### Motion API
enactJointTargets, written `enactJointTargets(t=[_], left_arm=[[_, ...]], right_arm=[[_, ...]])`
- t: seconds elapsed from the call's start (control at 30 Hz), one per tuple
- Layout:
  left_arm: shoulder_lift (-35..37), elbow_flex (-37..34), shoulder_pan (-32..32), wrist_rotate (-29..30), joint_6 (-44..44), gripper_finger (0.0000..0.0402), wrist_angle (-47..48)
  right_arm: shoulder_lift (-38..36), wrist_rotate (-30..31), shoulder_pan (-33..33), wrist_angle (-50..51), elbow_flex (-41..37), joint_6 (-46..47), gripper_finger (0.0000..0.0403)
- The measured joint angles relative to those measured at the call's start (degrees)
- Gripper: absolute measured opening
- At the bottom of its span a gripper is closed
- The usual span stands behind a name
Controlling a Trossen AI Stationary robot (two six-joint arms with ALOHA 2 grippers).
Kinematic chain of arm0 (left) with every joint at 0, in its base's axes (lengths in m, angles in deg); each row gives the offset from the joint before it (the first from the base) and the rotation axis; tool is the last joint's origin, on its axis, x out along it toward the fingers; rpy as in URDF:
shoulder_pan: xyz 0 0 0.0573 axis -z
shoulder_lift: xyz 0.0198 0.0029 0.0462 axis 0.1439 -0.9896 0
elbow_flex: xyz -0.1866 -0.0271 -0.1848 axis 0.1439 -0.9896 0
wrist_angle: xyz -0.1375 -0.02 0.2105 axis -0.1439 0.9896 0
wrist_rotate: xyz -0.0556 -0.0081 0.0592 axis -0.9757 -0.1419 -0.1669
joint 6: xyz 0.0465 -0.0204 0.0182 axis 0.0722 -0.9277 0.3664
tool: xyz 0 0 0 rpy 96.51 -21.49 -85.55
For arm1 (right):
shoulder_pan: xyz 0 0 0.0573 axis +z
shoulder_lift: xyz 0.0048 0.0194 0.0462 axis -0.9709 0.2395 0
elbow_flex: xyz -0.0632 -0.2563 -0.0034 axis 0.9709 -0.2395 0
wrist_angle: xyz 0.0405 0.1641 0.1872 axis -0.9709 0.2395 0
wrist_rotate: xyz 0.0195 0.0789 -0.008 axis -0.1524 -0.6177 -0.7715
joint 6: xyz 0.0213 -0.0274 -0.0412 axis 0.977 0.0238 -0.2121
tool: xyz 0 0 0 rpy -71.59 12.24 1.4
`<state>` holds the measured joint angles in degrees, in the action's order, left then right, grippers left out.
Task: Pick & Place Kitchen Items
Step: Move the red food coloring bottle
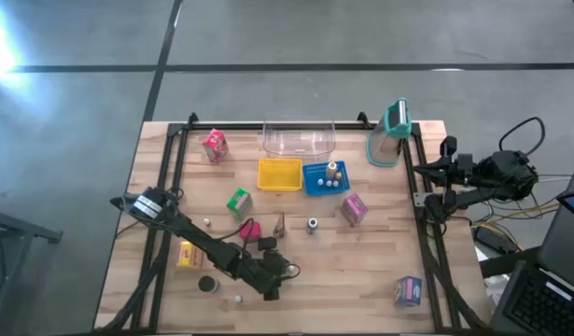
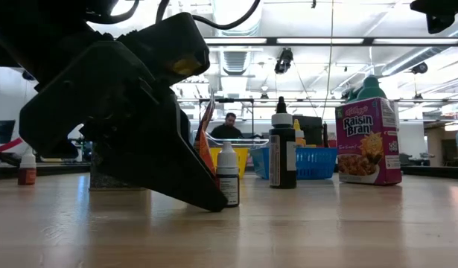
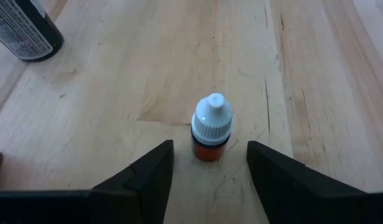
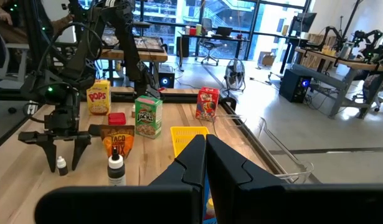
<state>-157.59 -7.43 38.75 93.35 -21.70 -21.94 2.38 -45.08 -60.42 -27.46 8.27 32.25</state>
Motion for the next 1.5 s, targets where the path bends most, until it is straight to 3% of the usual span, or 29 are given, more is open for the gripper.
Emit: enactJointTargets(t=[0.43,0.97,1.5], left_arm=[[-2.5,0.0,-1.0,-0.8,0.0,0.0201,-5.0],[-2.7,0.2,-0.9,-1.1,-1.5,0.0171,-3.1],[0.0,-0.1,-0.7,-2.2,-0.1,0.0106,-1.1]], right_arm=[[0.0,0.0,0.0,0.0,0.0,0.0,0.0008],[0.0,0.0,0.0,0.0,0.0,0.0,0.0008],[0.0,0.0,0.0,0.0,0.0,0.0,0.0008]])
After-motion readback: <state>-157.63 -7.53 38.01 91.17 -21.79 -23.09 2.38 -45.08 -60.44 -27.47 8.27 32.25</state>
